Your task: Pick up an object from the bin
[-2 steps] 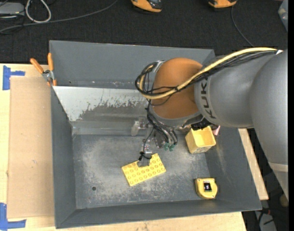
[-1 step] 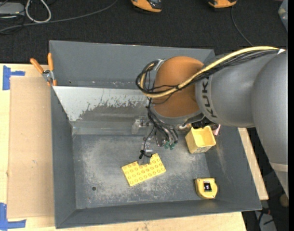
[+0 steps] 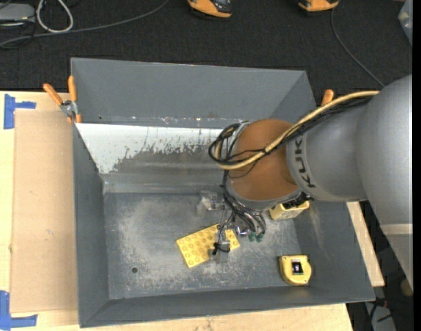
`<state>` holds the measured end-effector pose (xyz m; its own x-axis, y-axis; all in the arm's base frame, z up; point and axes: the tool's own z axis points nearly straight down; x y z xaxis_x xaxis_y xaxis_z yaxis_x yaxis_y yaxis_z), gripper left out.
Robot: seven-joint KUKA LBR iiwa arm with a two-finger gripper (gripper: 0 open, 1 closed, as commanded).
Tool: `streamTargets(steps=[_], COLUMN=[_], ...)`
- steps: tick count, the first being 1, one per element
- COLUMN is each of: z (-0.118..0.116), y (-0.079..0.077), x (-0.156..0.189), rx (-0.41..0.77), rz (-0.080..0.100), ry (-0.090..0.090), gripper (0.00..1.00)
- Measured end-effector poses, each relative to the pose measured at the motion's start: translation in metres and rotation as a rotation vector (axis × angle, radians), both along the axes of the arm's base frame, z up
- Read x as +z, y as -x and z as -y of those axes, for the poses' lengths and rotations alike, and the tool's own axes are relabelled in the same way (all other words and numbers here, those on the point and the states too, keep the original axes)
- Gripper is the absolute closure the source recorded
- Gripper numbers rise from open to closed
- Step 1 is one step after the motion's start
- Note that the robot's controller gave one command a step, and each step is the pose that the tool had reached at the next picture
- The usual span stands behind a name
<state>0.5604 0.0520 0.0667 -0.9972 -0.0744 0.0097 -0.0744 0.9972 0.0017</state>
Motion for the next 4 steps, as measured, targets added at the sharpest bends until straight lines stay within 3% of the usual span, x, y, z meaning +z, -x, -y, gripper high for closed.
streamTargets(steps=[1,2,3,4], z=[0.005,0.009,0.003,0.002], y=[0.016,0.014,0.022,0.018], x=[0.036,0.033,0.001,0.004], rx=[0.071,0.096,0.26,0.372], rz=[0.013,0.007,0.01,0.012], ry=[-0.002,-0.002,-0.004,-0.004], gripper=[0.0,0.0,0.0,1.0])
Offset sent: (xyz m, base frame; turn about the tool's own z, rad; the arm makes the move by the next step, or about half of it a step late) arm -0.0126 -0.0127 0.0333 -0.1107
